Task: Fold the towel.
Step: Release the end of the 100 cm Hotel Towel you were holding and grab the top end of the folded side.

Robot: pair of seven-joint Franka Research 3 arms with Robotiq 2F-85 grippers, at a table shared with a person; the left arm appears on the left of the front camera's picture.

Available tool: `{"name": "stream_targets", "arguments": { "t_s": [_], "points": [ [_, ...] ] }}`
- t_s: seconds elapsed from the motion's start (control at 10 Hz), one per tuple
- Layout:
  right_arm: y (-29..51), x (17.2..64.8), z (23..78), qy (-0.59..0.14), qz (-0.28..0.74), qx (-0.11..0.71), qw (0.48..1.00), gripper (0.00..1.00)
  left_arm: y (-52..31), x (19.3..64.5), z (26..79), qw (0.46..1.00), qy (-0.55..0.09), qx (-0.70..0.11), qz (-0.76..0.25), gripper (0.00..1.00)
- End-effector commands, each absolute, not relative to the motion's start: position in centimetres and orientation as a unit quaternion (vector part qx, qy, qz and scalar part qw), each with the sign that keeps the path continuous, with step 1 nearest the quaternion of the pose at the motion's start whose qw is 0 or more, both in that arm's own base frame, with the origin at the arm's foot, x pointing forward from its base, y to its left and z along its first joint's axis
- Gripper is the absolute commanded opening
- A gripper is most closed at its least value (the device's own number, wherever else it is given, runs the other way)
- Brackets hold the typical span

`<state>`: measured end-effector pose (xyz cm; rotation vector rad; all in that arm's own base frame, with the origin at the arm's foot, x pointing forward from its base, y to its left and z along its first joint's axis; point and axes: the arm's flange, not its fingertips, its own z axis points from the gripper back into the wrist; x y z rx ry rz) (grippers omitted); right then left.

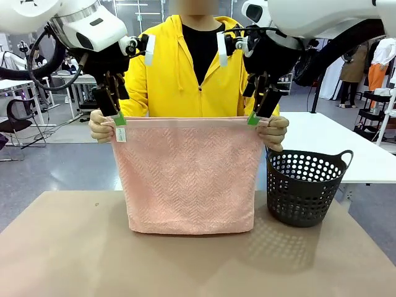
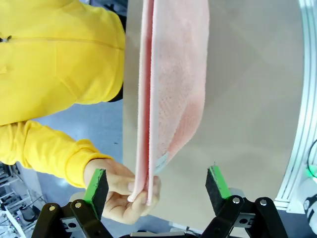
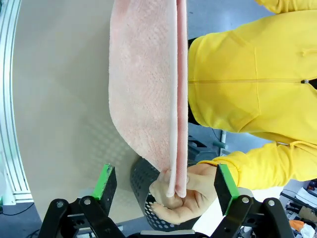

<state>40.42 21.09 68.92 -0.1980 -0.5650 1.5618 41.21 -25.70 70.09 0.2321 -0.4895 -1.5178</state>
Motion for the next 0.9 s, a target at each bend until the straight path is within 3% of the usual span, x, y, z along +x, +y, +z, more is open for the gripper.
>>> {"name": "stream_targets", "arguments": {
  "t_s": [0.0, 0.8],
  "points": [
    [21.2, 41.7, 68.5, -0.245, 0.690, -0.087, 0.676, 1.00, -26.3, 42.4, 70.3, 0.695, -0.215, 0.115, -0.677, 1.00],
    [21.7, 47.3, 65.5, -0.192, 0.692, -0.057, 0.694, 1.00, -26.6, 47.8, 66.7, 0.694, -0.158, 0.031, -0.702, 1.00]
  ]
}}
